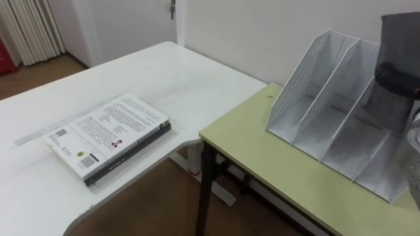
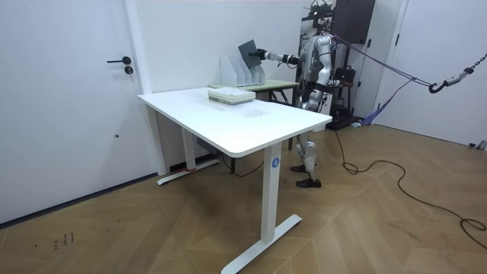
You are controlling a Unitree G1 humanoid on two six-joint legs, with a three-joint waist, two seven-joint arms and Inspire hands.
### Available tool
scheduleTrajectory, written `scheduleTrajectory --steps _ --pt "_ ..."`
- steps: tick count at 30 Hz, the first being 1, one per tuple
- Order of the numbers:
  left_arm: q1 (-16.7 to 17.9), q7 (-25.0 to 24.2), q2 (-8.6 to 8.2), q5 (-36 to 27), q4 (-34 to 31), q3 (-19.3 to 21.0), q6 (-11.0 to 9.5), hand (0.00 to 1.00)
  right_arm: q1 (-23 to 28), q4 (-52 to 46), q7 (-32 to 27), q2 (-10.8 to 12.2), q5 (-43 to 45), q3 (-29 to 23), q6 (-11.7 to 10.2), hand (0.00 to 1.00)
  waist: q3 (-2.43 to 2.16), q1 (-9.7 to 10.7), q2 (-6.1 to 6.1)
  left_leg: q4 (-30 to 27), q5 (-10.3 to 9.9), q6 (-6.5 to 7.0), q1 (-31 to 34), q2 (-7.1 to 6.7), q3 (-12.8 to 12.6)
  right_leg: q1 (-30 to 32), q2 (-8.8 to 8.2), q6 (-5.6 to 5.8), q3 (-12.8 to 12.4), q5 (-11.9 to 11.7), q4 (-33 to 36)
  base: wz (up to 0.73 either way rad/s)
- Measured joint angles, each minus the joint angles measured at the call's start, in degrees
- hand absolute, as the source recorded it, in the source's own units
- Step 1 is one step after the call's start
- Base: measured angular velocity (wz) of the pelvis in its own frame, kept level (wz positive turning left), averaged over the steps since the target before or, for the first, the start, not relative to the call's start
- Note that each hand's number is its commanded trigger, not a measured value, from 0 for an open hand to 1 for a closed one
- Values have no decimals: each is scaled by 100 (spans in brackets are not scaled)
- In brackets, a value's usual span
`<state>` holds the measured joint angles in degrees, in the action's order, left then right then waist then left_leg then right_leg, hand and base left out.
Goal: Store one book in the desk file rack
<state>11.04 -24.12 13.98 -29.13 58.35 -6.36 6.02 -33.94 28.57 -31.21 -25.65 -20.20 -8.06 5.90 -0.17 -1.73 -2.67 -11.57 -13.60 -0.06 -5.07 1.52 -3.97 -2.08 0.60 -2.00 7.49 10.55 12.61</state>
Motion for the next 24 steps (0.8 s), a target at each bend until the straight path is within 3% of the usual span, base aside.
scheduleTrajectory --steps 5,24 --pt "-4 49 0 1 0 -4 33 0 -67 0 -68 -55 0 2 0 0 -17 -1 27 -3 4 6 -6 -6 1 -3 -9 2 3 0 4 0" --pt "-13 103 -1 0 0 -5 44 0 -333 0 -207 -120 41 -1 -1 0 -11 7 18 -12 4 7 29 -9 16 9 -17 3 29 1 2 0"
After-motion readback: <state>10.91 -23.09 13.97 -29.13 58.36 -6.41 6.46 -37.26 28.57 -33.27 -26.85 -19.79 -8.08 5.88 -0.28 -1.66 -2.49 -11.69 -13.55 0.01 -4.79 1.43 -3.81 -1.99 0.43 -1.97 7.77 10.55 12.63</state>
